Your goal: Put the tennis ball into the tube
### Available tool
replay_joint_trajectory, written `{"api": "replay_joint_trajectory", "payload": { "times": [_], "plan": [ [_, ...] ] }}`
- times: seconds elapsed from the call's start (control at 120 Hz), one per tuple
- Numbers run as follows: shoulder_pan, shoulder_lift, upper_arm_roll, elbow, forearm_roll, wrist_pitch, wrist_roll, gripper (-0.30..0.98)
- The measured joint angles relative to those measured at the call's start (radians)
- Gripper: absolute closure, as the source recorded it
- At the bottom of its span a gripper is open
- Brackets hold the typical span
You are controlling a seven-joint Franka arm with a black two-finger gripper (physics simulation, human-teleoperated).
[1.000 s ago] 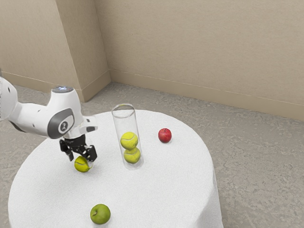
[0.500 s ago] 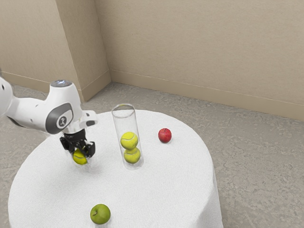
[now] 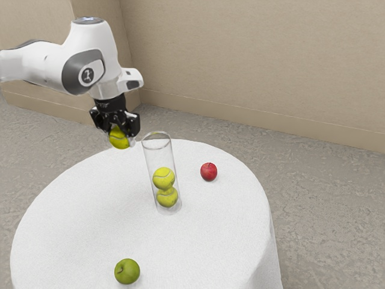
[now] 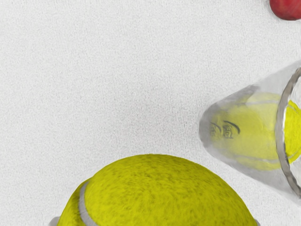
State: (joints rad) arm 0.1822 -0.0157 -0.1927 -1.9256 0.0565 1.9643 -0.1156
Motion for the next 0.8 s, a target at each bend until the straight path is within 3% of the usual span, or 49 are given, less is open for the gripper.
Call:
{"api": "replay_joint_trajectory", "payload": {
  "times": [0.35,0.642,0.8],
  "plan": [
    [-0.031,0.086,-0.094,0.144,0.037,-0.035,-0.033,0.33],
    [-0.016,0.141,-0.118,0.206,0.041,-0.025,-0.039,0.09],
    [-0.014,0.097,-0.069,0.241,-0.031,-0.112,0.006,0.04]
  ]
}}
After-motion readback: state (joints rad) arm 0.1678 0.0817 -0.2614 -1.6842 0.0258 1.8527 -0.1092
